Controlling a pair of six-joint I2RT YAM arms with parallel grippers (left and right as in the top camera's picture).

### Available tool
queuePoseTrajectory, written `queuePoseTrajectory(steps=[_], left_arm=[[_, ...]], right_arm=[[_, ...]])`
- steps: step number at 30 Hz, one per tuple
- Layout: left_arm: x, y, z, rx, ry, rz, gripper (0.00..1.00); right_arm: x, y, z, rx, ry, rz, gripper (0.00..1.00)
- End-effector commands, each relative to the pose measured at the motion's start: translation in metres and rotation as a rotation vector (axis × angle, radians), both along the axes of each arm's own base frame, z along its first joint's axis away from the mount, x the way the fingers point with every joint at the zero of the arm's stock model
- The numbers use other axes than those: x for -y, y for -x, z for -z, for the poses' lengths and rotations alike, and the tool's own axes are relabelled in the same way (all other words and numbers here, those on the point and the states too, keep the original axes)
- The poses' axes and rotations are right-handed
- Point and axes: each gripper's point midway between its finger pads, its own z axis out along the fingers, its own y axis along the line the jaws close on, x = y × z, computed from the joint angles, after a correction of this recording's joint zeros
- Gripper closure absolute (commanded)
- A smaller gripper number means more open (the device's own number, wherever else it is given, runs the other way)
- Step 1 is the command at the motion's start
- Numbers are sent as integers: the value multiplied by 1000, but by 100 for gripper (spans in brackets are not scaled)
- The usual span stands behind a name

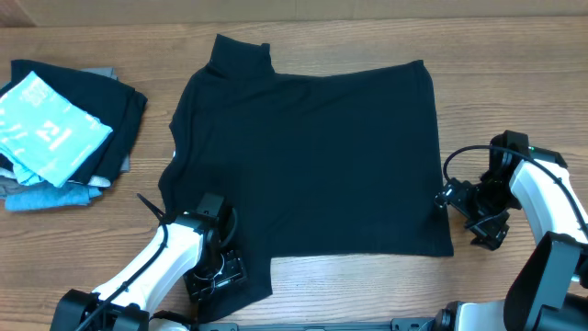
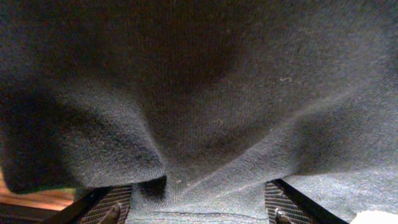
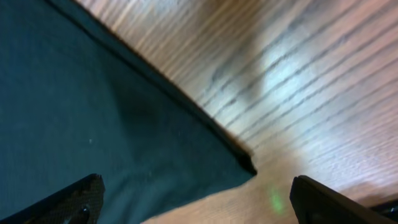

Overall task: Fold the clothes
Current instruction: 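Move both grippers down to the shirt's bottom hem corners, then grasp the bottom hem corners with the left and right grippers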

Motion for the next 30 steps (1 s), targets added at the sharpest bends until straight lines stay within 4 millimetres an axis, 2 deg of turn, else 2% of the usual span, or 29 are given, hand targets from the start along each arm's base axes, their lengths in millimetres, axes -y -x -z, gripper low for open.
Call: queuePoseTrajectory(steps=[1,4,6,8,10,15,16,17,18,19,21,23,25,26,30], left_arm=[[4,3,0,-6,28,-26,29],[7,3,-1,-11,45,-30,30],[7,3,-1,-11,46,-30,31],[8,3,-1,-12,50,-31,31],[9,3,-1,-11,56,-32,32],[9,3,-1,-11,55,-32,35],[9,3,-1,-11,55,-32,39],[9,4,-1,-15,55,-33,47],[8,5,-2,-19,53,-33,55],[8,6,-2,-24,52,-33,58],[8,7,-2,-29,50,-33,68],[8,7,-2,-31,49,-33,85],[8,8,-3,-35,52,-34,96],[8,10,-4,-43,49,-34,96],[7,10,-11,-57,47,-15,96]], right_arm=[[-7,7,-2,-21,-41,23,0],[-10,16,5,-49,-43,53,8],[-12,23,15,-66,-41,82,17],[-15,25,27,-55,-45,117,19],[-15,24,35,-40,-41,136,26],[-14,18,49,16,-28,134,30],[-13,17,50,22,-27,133,37],[-13,16,50,28,-26,133,47],[-13,15,50,31,-25,132,50],[-13,15,50,34,-26,125,51],[-13,15,50,34,-26,125,61],[-13,16,50,31,-27,125,73],[-13,16,50,29,-27,125,78],[-13,16,50,28,-28,125,82],[-13,16,50,30,-28,117,84]])
